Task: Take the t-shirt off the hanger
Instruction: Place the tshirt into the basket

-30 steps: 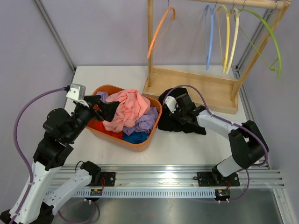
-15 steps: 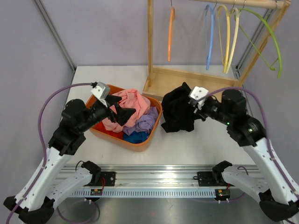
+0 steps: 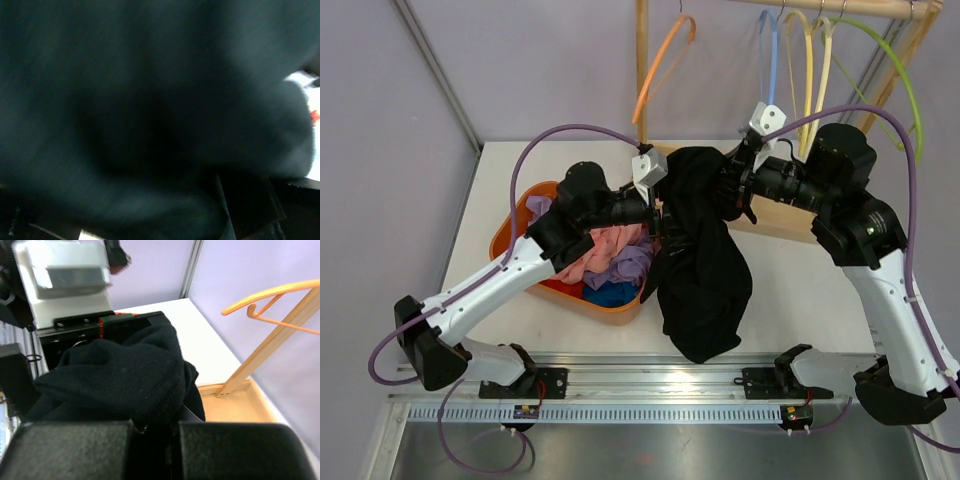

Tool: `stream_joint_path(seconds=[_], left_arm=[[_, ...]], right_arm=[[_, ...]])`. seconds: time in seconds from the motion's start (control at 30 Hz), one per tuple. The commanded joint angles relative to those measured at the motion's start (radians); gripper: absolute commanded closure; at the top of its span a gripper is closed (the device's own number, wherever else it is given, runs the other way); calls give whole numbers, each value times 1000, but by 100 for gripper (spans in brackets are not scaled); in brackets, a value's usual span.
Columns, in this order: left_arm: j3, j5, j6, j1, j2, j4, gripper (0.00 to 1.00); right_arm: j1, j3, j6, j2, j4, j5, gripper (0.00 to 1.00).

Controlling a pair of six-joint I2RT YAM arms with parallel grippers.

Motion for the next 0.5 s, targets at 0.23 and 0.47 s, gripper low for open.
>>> stream_joint_path(seconds=[0.23, 0.47], left_arm=[[-42, 260, -489, -20, 59, 706, 24], [55, 222, -276, -4, 17, 273, 100]], right_arm=[[-1, 5, 145, 50, 127, -61, 100], [1, 72, 92, 73, 78, -86, 88]])
